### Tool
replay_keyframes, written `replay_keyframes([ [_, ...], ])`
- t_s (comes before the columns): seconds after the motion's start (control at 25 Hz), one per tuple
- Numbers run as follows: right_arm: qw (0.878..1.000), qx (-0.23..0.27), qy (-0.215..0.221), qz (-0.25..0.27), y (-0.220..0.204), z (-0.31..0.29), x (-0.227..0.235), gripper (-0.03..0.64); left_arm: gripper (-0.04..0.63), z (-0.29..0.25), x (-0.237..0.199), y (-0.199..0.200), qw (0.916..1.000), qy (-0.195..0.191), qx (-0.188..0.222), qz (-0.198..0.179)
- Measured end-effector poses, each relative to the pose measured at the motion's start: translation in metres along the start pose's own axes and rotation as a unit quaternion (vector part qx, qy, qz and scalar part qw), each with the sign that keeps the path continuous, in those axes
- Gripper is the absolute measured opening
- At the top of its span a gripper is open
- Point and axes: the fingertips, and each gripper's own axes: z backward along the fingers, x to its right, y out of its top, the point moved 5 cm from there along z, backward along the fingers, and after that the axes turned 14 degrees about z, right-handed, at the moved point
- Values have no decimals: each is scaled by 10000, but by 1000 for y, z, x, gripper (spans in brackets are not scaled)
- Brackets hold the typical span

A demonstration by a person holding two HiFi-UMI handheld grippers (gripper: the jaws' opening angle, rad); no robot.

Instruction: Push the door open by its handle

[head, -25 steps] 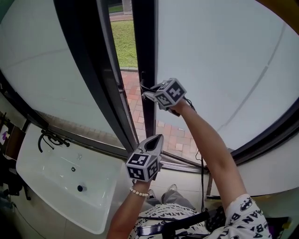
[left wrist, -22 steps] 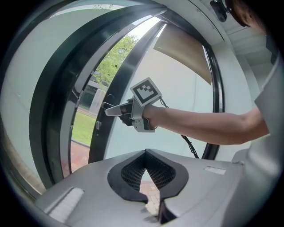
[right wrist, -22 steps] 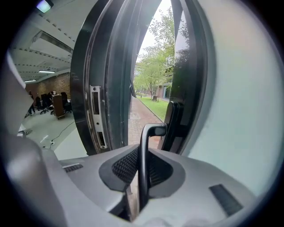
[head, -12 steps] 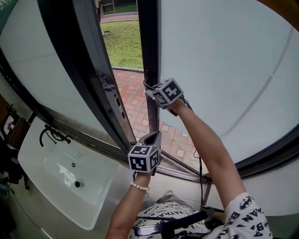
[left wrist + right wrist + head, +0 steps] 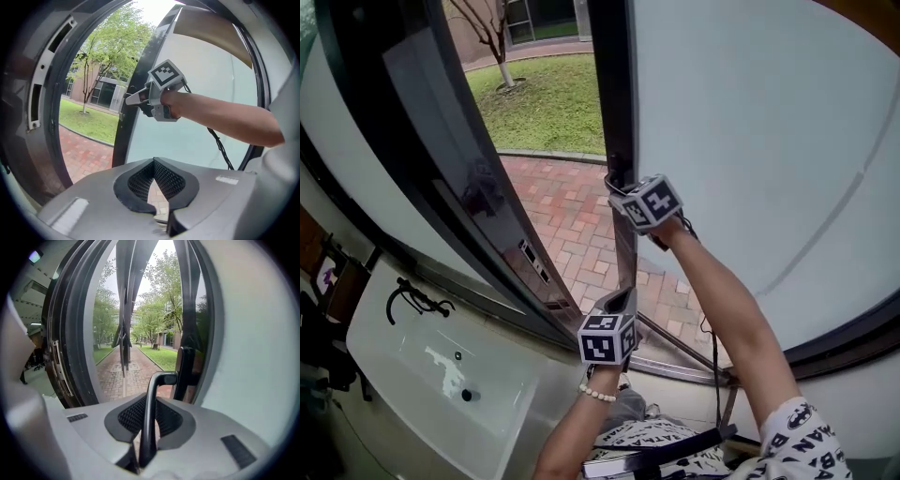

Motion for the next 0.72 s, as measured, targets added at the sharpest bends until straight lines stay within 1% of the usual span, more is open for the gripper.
replay_keyframes([
  [0.08,10000,-23,-80,18,-1,-2,13,64,-8,-15,-1,7,10000,-54,-32,-46],
  [0.24,9997,-40,-236,-61,-7,-4,38,64,-8,-37,5,23,9991,-348,-132,-192],
  [0.32,9994,50,-282,-201,-8,-14,51,64,-8,-46,-4,29,9985,-441,-160,-271],
  [0.44,9975,-19,-574,-401,-13,-23,70,64,-8,-51,-20,35,9977,-504,-253,-365],
  [0.6,9934,-131,-907,-696,-39,3,115,63,-8,-63,6,29,9971,-530,-401,-375],
  [0.72,9894,-223,-1140,-867,-44,16,152,63,-8,-70,20,38,9963,-579,-496,-394],
])
